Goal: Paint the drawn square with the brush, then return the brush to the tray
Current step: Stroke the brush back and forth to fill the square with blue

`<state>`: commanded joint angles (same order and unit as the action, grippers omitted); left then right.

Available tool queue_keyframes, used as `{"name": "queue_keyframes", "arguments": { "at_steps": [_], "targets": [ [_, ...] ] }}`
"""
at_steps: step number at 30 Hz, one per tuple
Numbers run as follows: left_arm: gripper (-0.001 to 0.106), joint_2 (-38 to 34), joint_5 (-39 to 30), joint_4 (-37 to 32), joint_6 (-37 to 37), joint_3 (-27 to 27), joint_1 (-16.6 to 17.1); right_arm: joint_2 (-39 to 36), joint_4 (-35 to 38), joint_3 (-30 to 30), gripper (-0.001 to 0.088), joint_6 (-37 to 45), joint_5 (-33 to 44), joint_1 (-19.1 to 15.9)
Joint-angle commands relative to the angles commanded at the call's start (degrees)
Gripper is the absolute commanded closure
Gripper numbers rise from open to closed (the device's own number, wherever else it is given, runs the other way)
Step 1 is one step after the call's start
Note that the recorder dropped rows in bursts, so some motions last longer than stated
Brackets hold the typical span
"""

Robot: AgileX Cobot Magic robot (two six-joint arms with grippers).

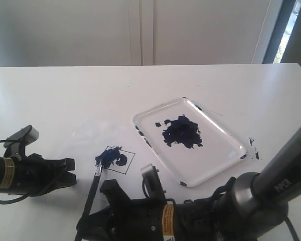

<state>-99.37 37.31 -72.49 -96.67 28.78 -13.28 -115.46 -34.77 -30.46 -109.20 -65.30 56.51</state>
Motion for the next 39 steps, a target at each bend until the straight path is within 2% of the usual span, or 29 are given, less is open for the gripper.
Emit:
{"name": "queue_keyframes", "arguments": {
  "at_steps": [5, 10, 14, 17, 20, 24, 27, 32, 36, 39],
  "targets": [
    [0.105, 0.0, 0.0, -0.42, -0.57, 0.0, 0.0, 0.0, 2.01, 1.94, 0.0868, 0.0, -2.33, 0.0],
    [0.105, 0.0, -0.12, -0.66, -0.57, 0.0, 0.0, 0.1, 7.77, 4.45, 0.0868, 2.9, -4.66, 0.0],
    [0.105, 0.0, -0.12, -0.78, -0.57, 0.0, 0.0, 3.95, 11.37, 5.87, 0.0868, 6.11, -4.66, 0.0],
    [0.105, 0.0, -0.12, -0.78, -0.57, 0.0, 0.0, 8.75, 11.92, 5.87, 0.0868, 7.34, 2.71, 0.0],
    [0.105, 0.0, -0.12, -1.02, -0.68, 0.0, 0.0, 11.38, 11.79, 5.87, 0.0868, 8.12, 6.96, 0.0],
    [0.105, 0.0, -0.12, -1.02, -0.8, 0.0, 0.0, 12.98, 10.56, 5.87, 0.0868, 6.79, 8.23, 0.0],
    [0.105, 0.0, 0.09, -1.02, -1.05, 0.0, 0.0, 12.98, 8.85, 5.87, 0.0868, 5.0, 14.13, 0.0],
    [0.105, 0.0, 0.09, -1.02, -1.05, 0.0, 0.0, 12.98, 8.15, 5.87, 0.0868, 2.95, 14.78, 0.0],
    [0.105, 0.0, 0.09, -1.02, -1.05, 0.0, 0.0, 12.98, 2.32, 5.87, 0.0868, -0.52, 13.39, 0.11],
    [0.105, 0.0, 0.09, -0.81, -1.05, 0.0, 0.0, 12.98, 2.35, 5.87, 0.0868, -1.58, 12.12, 1.75]
  ]
}}
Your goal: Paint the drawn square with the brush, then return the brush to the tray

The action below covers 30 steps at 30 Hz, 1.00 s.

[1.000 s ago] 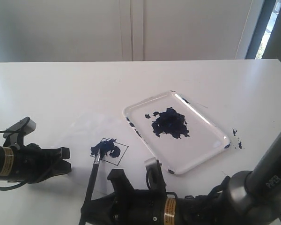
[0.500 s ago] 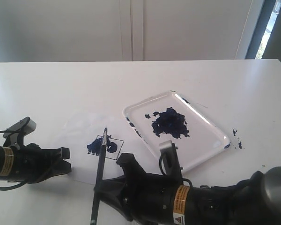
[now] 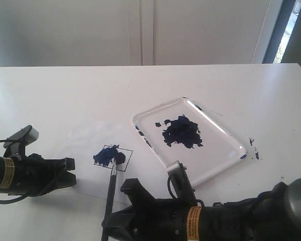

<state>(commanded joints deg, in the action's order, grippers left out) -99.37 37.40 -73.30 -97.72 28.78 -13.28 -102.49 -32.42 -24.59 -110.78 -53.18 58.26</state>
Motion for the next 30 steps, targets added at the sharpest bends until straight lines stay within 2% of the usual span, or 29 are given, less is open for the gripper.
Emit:
{"name": "queue_keyframes", "arguments": {
  "at_steps": [2, 17, 25, 30],
  "targets": [
    [0.105, 0.0, 0.0, 0.0, 0.0, 0.0, 0.0, 0.0, 1.06, 0.0, 0.0868, 0.0, 0.66, 1.16],
    [0.105, 0.0, 0.41, -1.25, -1.07, 0.0, 0.0, 0.0, 12.12, 0.0, 0.0868, 5.44, 2.91, 0.94],
    [0.105, 0.0, 0.41, -2.2, -1.44, 0.0, 0.0, 0.0, 12.03, 0.0, 0.0868, 7.08, 2.91, -2.8],
    [0.105, 0.0, 0.41, -2.2, -1.44, 0.0, 0.0, 0.0, 10.94, -0.97, 0.0868, 10.44, 3.36, -3.55]
  ]
}}
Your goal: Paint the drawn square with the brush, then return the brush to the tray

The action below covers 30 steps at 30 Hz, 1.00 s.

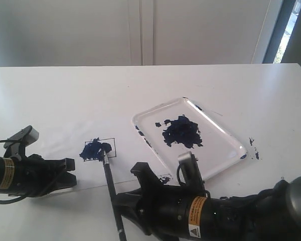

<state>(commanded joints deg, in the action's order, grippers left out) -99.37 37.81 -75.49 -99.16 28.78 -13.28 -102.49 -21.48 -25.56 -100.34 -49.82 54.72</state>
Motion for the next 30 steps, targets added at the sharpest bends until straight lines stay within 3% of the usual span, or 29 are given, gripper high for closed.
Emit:
{"name": "queue_keyframes", "arguments": {
  "at_steps": [5, 12, 22, 30],
  "targets": [
    [0.105, 0.0, 0.0, 0.0, 0.0, 0.0, 0.0, 0.0, -8.55, -4.23, 0.0868, 3.28, 4.59, -0.02],
    [0.105, 0.0, 0.0, -0.48, 0.0, 0.0, 0.0, 1.15, -23.97, -11.09, 0.0868, 6.67, 23.44, 0.21],
    [0.105, 0.0, 0.02, -0.48, 0.0, 0.0, 0.0, 10.64, -31.8, -14.31, 0.0868, 11.73, 44.48, 0.4],
    [0.105, 0.0, -0.08, -0.48, 0.0, 0.0, 0.0, 11.66, -33.54, -15.98, 0.0868, 14.54, 59.71, 6.76]
  ]
}}
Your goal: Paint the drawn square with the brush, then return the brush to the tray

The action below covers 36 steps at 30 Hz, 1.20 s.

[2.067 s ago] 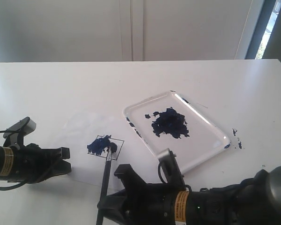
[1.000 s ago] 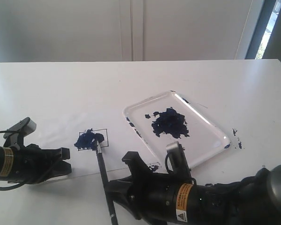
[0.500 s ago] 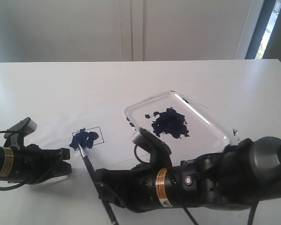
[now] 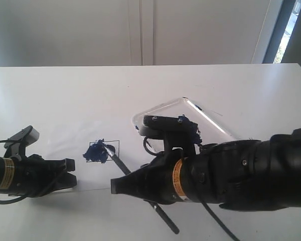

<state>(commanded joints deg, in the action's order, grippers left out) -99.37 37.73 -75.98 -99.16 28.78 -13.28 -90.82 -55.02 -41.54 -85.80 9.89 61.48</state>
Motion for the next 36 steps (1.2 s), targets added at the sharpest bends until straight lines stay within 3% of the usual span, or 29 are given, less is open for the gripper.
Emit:
{"name": "queue_keyframes", "arguments": {
  "at_steps": [6, 11, 15, 26, 33, 36],
  "targets": [
    [0.105, 0.0, 0.11, 0.0, -0.16, 0.0, 0.0, 0.12, 1.44, -1.69, 0.0868, 1.91, 2.94, 2.79],
    [0.105, 0.0, -0.01, 0.0, -0.14, 0.0, 0.0, 1.0, 7.66, -1.98, 0.0868, 6.77, 3.44, 5.96],
    [0.105, 0.0, 0.1, 0.0, -0.3, 0.0, 0.0, 1.76, 11.78, -1.98, 0.0868, 11.35, 8.13, 7.74],
    [0.105, 0.0, 0.24, 0.0, -0.89, 0.0, 0.0, 1.98, 8.2, -1.98, 0.0868, 11.0, 16.83, 7.0],
    [0.105, 0.0, 0.24, 0.0, -1.0, 0.0, 0.0, 1.98, 12.03, -1.98, 0.0868, 12.46, 9.87, 7.11],
    [0.105, 0.0, 0.24, 0.0, -1.0, 0.0, 0.0, 1.98, 16.45, -1.98, 0.0868, 16.85, 9.43, 7.11]
  ]
}}
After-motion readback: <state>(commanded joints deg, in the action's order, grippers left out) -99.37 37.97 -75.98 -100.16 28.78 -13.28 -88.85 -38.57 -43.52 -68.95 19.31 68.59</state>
